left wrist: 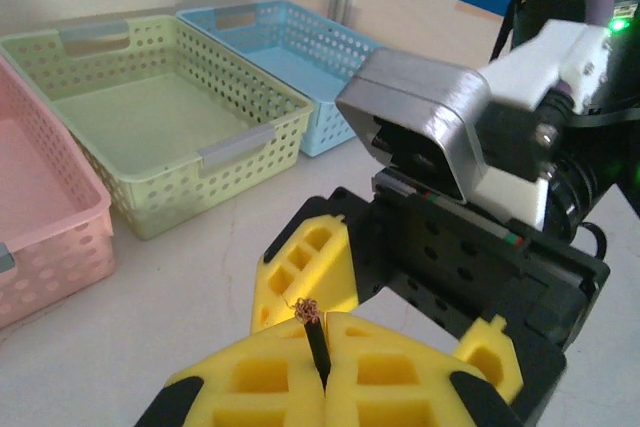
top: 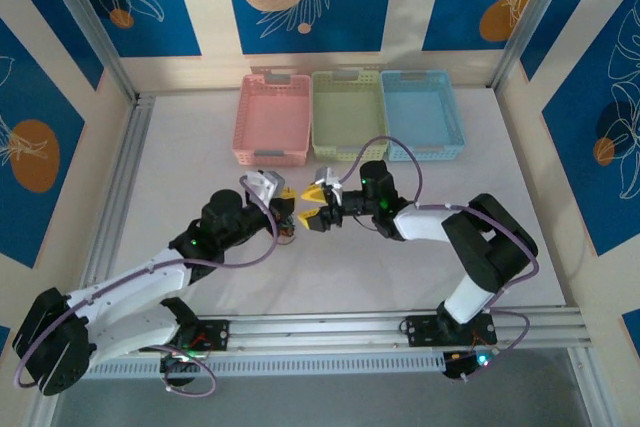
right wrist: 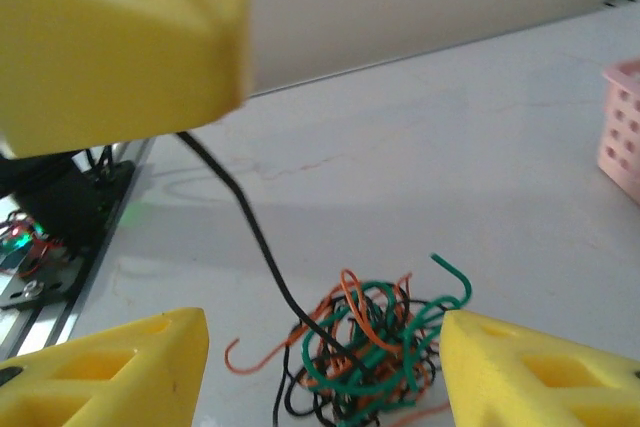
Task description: Untangle the cables
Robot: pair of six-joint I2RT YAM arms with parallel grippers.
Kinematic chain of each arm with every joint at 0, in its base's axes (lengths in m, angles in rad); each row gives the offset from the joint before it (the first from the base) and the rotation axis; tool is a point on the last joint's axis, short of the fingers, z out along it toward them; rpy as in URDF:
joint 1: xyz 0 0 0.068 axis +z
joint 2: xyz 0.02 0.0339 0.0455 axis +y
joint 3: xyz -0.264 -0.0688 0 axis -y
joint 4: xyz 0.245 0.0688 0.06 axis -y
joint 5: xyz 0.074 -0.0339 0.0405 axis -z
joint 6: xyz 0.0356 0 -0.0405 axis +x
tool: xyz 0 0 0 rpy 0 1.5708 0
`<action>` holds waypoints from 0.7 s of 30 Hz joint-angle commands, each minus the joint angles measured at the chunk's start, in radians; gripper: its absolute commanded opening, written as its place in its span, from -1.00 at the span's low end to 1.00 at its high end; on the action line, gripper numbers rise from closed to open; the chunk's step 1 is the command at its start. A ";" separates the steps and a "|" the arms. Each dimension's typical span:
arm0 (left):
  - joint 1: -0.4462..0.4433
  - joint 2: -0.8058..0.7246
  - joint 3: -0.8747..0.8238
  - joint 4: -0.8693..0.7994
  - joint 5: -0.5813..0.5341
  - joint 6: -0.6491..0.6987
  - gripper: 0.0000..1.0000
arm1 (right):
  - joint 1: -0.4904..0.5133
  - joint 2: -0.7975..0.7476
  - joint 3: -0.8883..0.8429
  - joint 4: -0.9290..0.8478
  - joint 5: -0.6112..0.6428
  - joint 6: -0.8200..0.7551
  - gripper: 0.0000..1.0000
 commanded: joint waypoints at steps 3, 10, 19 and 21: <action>-0.007 -0.025 -0.006 0.053 0.101 -0.032 -1.00 | 0.023 0.022 0.006 0.041 -0.108 -0.095 0.23; -0.007 -0.030 -0.010 0.072 0.141 -0.041 -1.00 | 0.048 0.043 0.038 -0.033 -0.168 -0.137 0.11; -0.006 -0.042 -0.020 0.108 0.194 -0.061 -1.00 | 0.069 0.058 0.063 -0.093 -0.150 -0.179 -0.02; -0.007 -0.042 -0.021 0.113 0.201 -0.061 -1.00 | 0.073 0.062 0.073 -0.118 -0.153 -0.188 -0.06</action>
